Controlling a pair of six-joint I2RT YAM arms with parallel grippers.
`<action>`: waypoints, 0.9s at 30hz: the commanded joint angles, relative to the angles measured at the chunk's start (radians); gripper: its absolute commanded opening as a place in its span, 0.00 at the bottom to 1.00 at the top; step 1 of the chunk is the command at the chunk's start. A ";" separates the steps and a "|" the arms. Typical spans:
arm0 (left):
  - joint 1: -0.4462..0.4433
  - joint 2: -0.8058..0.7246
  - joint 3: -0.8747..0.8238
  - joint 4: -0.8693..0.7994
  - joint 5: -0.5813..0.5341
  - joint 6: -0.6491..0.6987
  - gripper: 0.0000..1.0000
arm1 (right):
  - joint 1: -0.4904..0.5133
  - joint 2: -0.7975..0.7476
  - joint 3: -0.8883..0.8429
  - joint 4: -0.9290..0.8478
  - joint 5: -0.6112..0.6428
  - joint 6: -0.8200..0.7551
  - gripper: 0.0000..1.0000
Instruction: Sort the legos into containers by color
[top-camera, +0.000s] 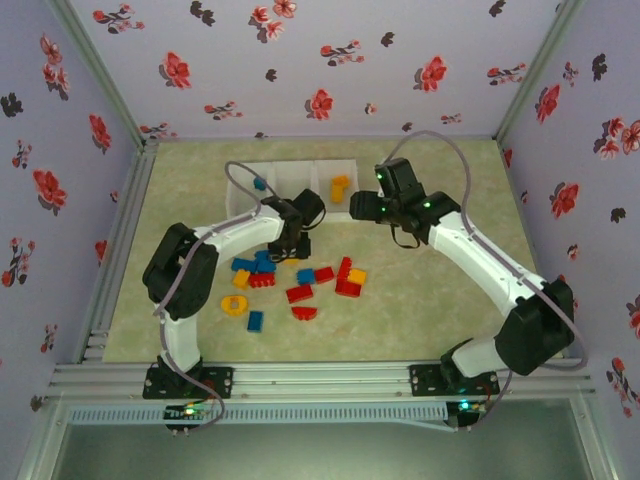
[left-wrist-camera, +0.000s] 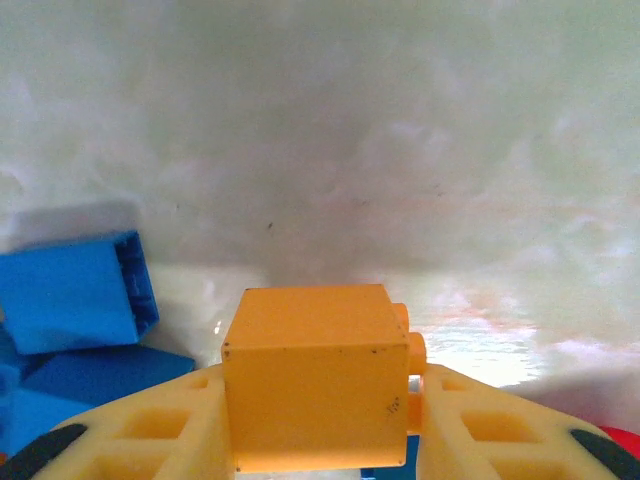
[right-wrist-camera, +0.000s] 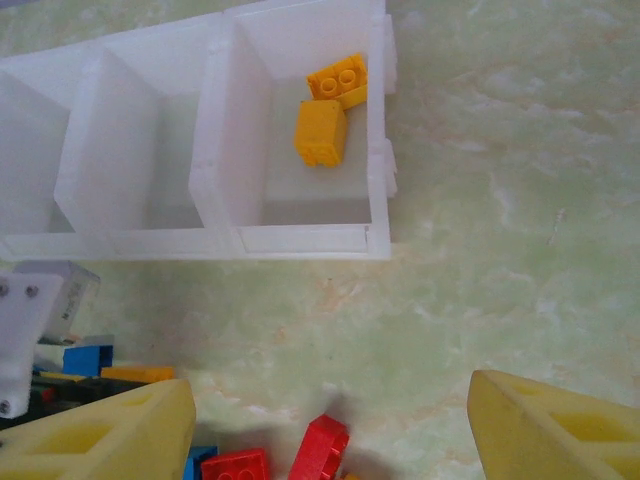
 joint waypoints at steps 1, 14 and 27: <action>0.005 -0.020 0.115 -0.050 -0.052 0.088 0.34 | -0.005 -0.056 -0.025 -0.034 0.043 0.005 0.73; 0.009 0.312 0.768 -0.082 -0.097 0.239 0.35 | -0.005 -0.184 -0.161 -0.028 0.031 0.070 0.72; 0.048 0.523 1.036 -0.046 -0.068 0.286 0.65 | 0.000 -0.237 -0.229 -0.055 0.018 0.097 0.72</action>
